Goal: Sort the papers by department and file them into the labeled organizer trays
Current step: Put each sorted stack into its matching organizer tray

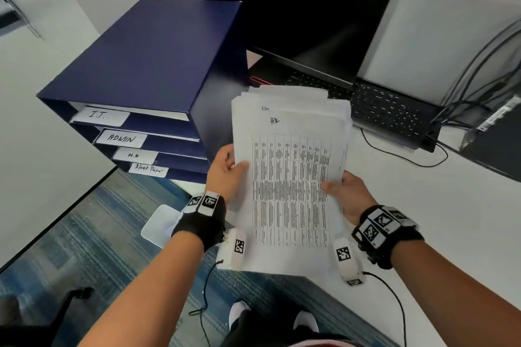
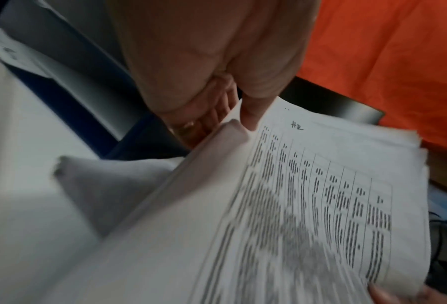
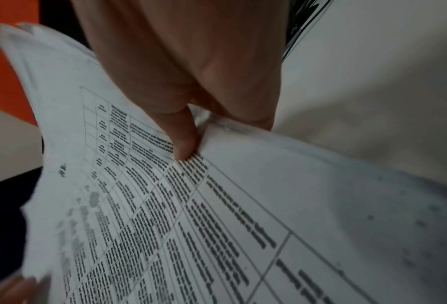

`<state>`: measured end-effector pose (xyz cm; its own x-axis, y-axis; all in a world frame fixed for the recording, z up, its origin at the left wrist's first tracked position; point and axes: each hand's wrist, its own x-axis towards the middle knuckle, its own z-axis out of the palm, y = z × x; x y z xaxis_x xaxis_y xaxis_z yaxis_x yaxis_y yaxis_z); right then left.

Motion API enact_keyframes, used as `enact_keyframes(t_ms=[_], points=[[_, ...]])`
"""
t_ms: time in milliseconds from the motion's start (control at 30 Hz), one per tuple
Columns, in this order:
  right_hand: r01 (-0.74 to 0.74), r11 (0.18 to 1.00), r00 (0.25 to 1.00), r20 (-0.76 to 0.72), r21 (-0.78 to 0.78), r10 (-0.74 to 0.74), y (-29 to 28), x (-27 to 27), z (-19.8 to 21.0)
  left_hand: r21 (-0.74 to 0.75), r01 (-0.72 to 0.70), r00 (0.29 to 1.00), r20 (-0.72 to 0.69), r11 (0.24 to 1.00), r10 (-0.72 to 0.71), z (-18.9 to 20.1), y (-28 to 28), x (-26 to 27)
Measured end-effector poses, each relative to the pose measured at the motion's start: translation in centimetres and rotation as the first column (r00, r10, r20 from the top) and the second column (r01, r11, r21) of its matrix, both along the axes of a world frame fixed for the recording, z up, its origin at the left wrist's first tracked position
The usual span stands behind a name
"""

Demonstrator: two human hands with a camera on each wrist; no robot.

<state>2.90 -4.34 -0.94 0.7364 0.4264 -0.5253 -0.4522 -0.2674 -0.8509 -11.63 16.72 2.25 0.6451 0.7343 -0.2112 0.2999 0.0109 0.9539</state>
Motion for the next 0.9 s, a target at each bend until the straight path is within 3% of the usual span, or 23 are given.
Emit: enact_keyframes(t_ms=[133, 267, 367, 433, 600, 733, 833, 900], points=[[-0.006, 0.999, 1.000, -0.006, -0.031, 0.006, -0.5, -0.7, -1.1, 0.267, -0.037, 0.999, -0.024, 0.963, 0.045, 1.9, 0.4, 1.3], [-0.004, 0.999, 0.999, -0.032, -0.036, 0.003, -1.1, -1.2, -2.1, 0.364, -0.135, 0.991, 0.035, 0.922, 0.131, 2.2, -0.3, 1.8], [-0.026, 0.999, 1.000, -0.018, -0.045, 0.025, -1.3, -1.5, -2.3, 0.348, -0.159, 0.987, 0.057, 0.924, 0.149, 1.4, -1.0, 1.9], [-0.052, 0.997, 0.999, -0.018, -0.050, 0.051, -1.3, -1.6, -2.1, 0.329, -0.096, 0.995, 0.051, 0.939, 0.084, 1.5, -1.3, 1.8], [-0.052, 0.997, 0.998, -0.042, -0.054, 0.049, -1.6, -1.3, -2.5, 0.207, 0.111, 0.984, -0.158, 0.972, -0.079, 1.3, -0.5, 1.2], [-0.099, 0.992, 0.995, 0.000, -0.082, 0.099, -1.7, -1.4, -2.2, 0.004, 0.271, 0.960, -0.068, 0.963, -0.270, 1.0, -0.1, 0.3], [-0.126, 0.986, 0.990, 0.049, -0.113, 0.132, -1.7, -1.5, -1.9, 0.102, 0.326, 0.945, -0.068, 0.940, -0.320, 1.1, -0.6, -0.2], [-0.118, 0.987, 0.991, 0.045, -0.109, 0.124, -1.7, -1.6, -1.7, 0.090, 0.306, 0.952, -0.027, 0.948, -0.304, 1.1, -0.8, -0.1]])
